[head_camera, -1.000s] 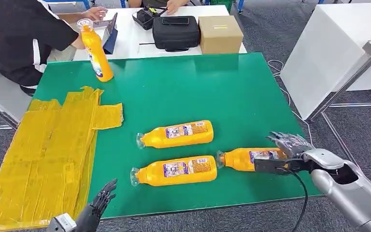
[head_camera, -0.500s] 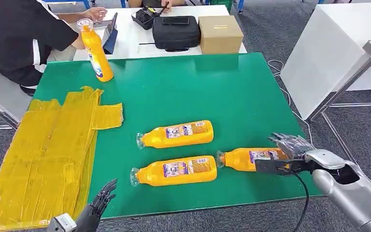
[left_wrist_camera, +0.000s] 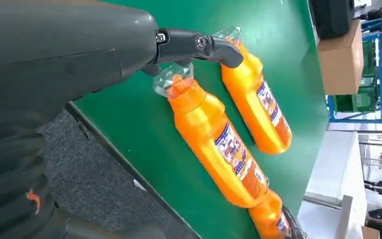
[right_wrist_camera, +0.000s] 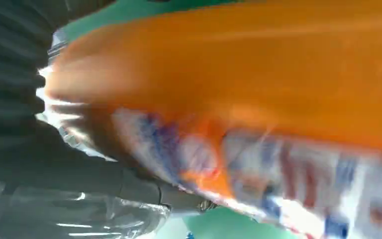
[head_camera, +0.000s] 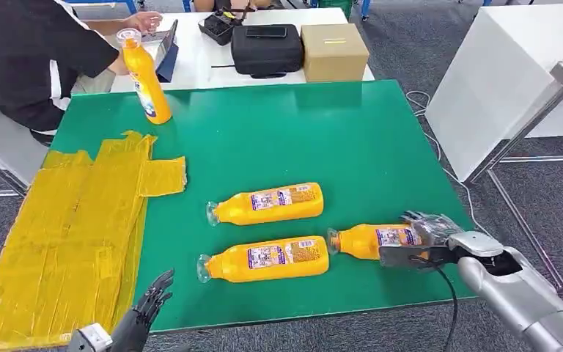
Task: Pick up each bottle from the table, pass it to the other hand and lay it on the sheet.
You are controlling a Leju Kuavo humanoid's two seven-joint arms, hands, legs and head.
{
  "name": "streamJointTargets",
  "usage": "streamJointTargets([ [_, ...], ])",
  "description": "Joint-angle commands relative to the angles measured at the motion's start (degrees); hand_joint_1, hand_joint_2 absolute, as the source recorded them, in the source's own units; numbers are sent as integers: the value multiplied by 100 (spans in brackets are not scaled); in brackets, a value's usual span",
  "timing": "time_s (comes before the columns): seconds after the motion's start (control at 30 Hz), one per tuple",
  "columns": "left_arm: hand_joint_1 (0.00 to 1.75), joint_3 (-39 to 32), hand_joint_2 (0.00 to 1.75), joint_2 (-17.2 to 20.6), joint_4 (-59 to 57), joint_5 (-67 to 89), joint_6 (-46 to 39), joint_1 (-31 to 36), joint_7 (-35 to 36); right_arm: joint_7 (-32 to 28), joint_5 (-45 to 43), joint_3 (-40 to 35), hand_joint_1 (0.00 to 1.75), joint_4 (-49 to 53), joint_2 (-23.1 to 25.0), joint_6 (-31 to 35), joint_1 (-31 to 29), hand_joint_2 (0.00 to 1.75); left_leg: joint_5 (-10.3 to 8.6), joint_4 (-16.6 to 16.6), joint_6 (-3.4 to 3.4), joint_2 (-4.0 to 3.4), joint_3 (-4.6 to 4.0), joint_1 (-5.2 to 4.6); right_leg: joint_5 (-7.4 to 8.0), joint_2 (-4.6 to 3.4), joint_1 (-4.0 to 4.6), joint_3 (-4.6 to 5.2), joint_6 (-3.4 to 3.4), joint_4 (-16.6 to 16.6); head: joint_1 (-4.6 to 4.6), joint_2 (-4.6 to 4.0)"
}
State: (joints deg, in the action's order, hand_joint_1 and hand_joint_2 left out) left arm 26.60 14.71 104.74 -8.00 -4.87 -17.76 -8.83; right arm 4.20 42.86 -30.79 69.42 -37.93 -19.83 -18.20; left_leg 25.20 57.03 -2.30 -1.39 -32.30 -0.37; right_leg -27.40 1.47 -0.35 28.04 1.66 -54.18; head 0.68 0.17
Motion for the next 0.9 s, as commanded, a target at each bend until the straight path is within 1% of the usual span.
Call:
streamJointTargets([
  [0.03,0,-120,175,-41,-259,-7,-32,73,-5,-66,-31,-670,0,-1409,847,75,-603,175,2,-12,13,-10,26,13,7,-26,10,-22,-6,20,2,0],
  [0.1,0,-122,175,-42,-255,-7,-33,71,-5,-69,-32,-679,0,-1435,858,80,-610,175,-2,-17,15,-7,29,14,10,-28,11,-26,-6,24,2,2],
  [0.17,0,-122,175,-42,-255,-7,-33,71,-5,-69,-32,-679,0,-1435,858,80,-610,175,0,-10,11,-21,29,14,7,-31,11,-23,-4,15,2,0],
  [0.2,0,-129,175,-43,-254,-6,-37,67,-5,-85,-34,-694,0,-1510,877,101,-632,175,-5,-18,17,-26,35,15,14,-44,11,-25,-7,22,2,0],
  [0.27,0,-164,175,-57,-268,3,-56,63,-6,-179,-50,-767,0,-1766,975,264,-730,175,3,-9,11,-31,50,16,7,-39,12,-32,-5,15,2,0],
  [0.3,0,-182,175,-70,-268,3,-73,55,-6,-200,-64,-804,7,-1843,1014,327,-759,175,-5,-16,18,-24,50,16,14,-41,11,-27,-6,21,4,0],
  [0.33,0,-198,175,-75,-266,1,-97,40,-6,-232,-79,-878,47,-1906,1028,408,-799,175,2,-12,17,-27,61,16,10,-40,11,-19,-7,18,4,0],
  [0.37,0,-195,175,-77,-260,-2,-101,32,-6,-239,-101,-903,143,-1902,1035,441,-802,175,-3,-19,21,-29,63,17,17,-48,12,2,-9,24,4,0],
  [0.43,0,-192,175,-91,-255,1,-94,38,2,-225,-140,-900,168,-1912,1057,501,-781,175,10,-13,22,-30,73,18,10,-43,13,-6,-9,20,4,2],
  [0.47,0,-192,175,-103,-261,8,-81,53,19,-213,-157,-891,175,-1885,1047,563,-747,175,4,-15,26,-28,61,17,15,-48,12,8,-10,19,4,0],
  [0.53,0,-196,175,-118,-281,18,-57,81,46,-190,-206,-834,175,-1746,995,670,-663,175,10,-15,20,-22,83,15,7,-36,9,-16,-8,19,4,2],
  [0.57,0,-194,175,-124,-292,21,-44,99,55,-182,-212,-815,175,-1700,966,689,-639,175,5,-15,25,-18,73,18,13,-39,12,-5,-10,21,4,2],
  [0.63,0,-212,175,-147,-310,30,-16,116,83,-99,-257,-718,175,-1525,918,741,-543,175,10,-12,19,-21,91,16,6,-35,9,-22,-7,17,4,0],
  [0.73,0,-236,175,-170,-308,45,8,104,123,60,-197,-594,175,-1342,902,853,-481,175,0,-17,25,-15,76,15,15,-40,8,-7,-9,21,4,2],
  [0.8,0,-238,175,-174,-310,50,7,93,128,118,-195,-538,175,-1280,907,886,-464,175,9,-11,18,-19,90,12,5,-35,4,-20,-7,14,2,0],
  [0.87,0,-244,175,-184,-315,56,15,96,144,210,-200,-383,175,-1113,899,995,-361,175,0,-17,27,-4,74,13,12,-34,6,-5,-10,21,2,2],
  [0.9,0,-236,175,-177,-323,55,25,100,151,247,-215,-300,175,-991,874,1051,-274,175,2,-14,17,-14,85,12,10,-37,5,-16,-4,17,4,0],
])
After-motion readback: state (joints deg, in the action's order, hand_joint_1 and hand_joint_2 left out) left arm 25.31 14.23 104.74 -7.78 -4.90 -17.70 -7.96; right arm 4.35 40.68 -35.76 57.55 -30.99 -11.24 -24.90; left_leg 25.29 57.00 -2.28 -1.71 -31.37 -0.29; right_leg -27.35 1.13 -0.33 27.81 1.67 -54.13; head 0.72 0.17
